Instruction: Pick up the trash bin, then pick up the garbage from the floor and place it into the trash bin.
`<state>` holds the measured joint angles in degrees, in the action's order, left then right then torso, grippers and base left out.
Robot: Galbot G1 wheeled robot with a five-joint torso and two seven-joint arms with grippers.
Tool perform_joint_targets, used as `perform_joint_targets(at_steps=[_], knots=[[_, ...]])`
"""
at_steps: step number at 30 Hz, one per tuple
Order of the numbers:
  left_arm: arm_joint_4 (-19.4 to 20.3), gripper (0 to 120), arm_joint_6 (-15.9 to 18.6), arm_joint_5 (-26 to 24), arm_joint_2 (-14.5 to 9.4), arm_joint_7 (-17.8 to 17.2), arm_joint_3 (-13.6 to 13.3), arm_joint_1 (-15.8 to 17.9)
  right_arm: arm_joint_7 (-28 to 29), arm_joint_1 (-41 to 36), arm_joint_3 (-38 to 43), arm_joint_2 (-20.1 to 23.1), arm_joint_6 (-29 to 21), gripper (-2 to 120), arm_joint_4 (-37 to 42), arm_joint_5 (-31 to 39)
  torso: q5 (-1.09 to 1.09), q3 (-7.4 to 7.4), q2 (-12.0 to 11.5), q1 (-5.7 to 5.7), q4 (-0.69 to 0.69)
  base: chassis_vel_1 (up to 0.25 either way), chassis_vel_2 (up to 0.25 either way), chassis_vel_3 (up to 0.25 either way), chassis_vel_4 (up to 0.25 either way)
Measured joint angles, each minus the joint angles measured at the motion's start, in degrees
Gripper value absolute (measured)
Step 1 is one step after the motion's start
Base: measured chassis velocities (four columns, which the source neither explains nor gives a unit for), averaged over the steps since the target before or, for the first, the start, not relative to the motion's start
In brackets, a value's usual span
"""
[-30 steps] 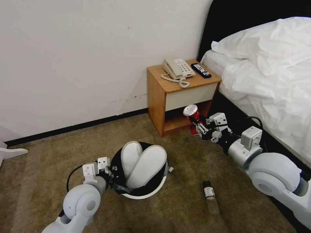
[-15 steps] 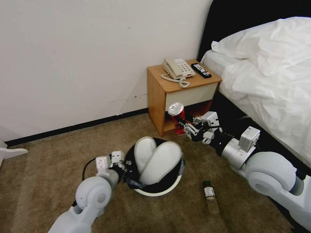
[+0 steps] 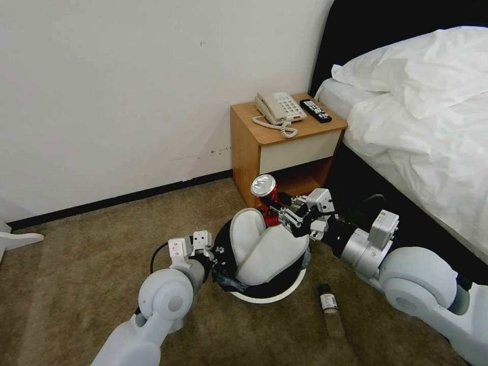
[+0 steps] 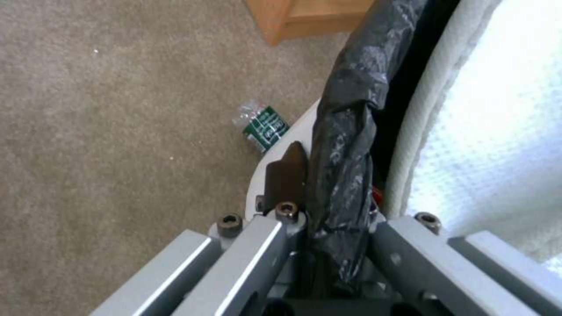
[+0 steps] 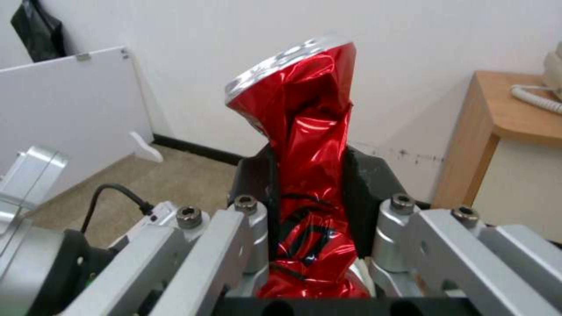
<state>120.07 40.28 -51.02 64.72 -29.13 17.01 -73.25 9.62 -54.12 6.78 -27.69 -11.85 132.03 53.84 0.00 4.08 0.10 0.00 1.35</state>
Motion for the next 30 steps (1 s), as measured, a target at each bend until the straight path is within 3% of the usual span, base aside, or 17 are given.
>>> perform_joint_targets(at_steps=[7, 12, 19, 30], knots=[[0.66, 1, 1.17, -1.98, 1.54, -2.05, -4.30, 4.14, -3.43, 0.81, -2.25, -0.80, 1.16, 21, 0.17, 0.21, 0.01, 0.00, 0.00, 0.00, 0.01, 0.000, 0.000, 0.000, 0.000], [1.14, 1, 1.91, -6.15, 3.24, -6.57, -6.98, 6.59, -6.24, -0.22, -2.80, -0.96, 2.12, 21, 0.19, 0.13, 0.01, 0.00, 0.00, 0.00, 0.00, 0.000, 0.000, 0.000, 0.000], [0.71, 1, 1.92, -6.30, 5.32, -7.16, -9.08, 7.79, -7.73, -1.65, -3.46, -1.76, 2.40, 21, 0.22, -0.32, 0.01, -0.01, 0.00, 0.00, 0.00, 0.000, 0.000, 0.000, 0.000], [0.86, 1, 1.92, -6.98, 7.01, -8.00, -10.24, 9.04, -8.53, -3.73, -5.38, -2.16, 2.40, 21, -0.51, -2.06, 0.00, 0.00, 0.00, 0.00, 0.00, 0.000, 0.000, 0.000, 0.000]])
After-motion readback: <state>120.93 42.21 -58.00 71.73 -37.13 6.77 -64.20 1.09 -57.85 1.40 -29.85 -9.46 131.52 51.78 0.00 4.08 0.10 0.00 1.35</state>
